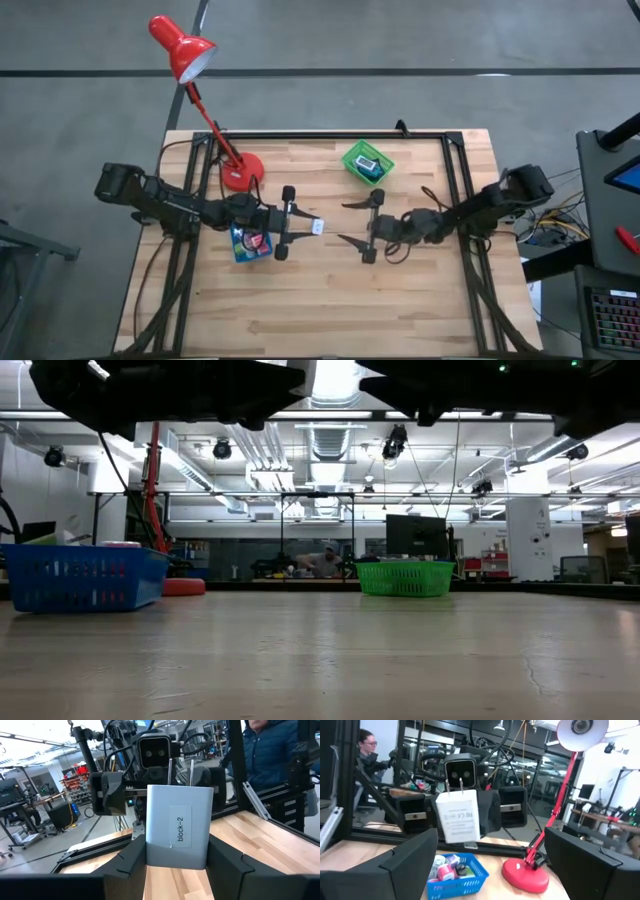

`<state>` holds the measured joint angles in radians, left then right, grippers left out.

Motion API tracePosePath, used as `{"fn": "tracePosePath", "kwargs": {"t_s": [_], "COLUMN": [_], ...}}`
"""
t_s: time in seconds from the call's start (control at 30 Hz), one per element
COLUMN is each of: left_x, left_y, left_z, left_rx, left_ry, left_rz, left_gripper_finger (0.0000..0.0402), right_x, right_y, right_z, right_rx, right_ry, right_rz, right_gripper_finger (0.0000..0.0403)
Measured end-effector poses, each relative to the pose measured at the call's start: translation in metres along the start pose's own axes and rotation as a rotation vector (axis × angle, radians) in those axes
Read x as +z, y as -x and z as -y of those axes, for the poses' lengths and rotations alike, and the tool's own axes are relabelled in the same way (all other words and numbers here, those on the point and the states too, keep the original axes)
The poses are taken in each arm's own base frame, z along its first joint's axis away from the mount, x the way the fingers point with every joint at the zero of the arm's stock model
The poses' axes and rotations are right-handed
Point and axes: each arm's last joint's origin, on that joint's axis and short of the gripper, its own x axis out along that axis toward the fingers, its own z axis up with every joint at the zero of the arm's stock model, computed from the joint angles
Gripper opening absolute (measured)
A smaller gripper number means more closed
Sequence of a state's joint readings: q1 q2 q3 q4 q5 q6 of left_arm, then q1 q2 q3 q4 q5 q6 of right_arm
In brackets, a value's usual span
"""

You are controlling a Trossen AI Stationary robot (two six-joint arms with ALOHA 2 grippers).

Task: Pick & Place Office items
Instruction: Put the white charger adapter into the blue basket

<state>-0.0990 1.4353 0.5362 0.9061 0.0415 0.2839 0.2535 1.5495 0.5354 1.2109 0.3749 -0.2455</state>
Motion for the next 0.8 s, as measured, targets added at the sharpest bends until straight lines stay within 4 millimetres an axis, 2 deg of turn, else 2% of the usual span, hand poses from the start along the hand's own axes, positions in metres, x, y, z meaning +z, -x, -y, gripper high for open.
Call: {"fn": "tracePosePath", "kwargs": {"t_s": [0.27, 0.8], "left_x": [0.0, -0.012], "left_y": [0.0, -0.007], "left_z": [-0.006, -0.008], "left_rx": [0.025, 0.035], "left_ry": [-0.001, 0.003], "left_rz": [0.015, -0.017], "left_gripper_finger": [0.0157, 0.0157], "right_x": [-0.007, -0.003], "right_y": [-0.016, -0.025], "right_z": [-0.005, 0.005], "right_rx": [0.003, 0.004], "right_ry": [0.034, 0.007], "right_rz": [-0.01, 0.044], "right_gripper_finger": [0.0359, 0.0359]}}
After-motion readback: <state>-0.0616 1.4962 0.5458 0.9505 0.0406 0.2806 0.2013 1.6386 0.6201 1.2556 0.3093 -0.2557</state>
